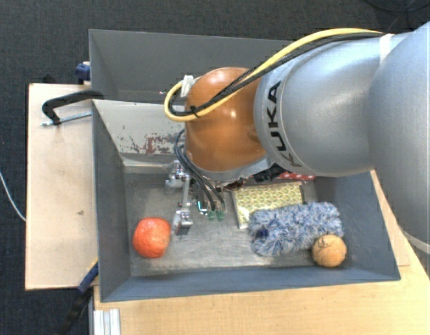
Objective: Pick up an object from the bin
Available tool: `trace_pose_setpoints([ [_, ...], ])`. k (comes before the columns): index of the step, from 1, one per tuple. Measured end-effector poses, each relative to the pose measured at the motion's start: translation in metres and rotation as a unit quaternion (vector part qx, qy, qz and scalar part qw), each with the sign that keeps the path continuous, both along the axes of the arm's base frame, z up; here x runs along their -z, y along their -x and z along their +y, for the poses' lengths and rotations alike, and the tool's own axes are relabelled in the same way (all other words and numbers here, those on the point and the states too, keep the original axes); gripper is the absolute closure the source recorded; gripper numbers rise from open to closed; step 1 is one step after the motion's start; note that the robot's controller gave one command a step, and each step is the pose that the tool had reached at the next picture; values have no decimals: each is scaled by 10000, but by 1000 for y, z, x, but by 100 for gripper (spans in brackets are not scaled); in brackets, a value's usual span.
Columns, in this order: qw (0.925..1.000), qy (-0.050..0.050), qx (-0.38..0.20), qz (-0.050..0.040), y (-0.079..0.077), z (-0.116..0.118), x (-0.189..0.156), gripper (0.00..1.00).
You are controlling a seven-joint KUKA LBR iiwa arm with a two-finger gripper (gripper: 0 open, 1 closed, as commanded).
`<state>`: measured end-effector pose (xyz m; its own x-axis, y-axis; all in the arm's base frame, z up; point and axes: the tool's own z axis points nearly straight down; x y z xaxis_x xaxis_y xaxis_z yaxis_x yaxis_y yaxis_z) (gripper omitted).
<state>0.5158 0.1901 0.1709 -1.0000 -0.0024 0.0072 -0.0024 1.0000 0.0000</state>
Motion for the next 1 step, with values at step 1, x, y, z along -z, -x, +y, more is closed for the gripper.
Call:
trace_pose_setpoints([
  [1, 10000, -8, 12, -37, -2, -1, -4, 0],
])
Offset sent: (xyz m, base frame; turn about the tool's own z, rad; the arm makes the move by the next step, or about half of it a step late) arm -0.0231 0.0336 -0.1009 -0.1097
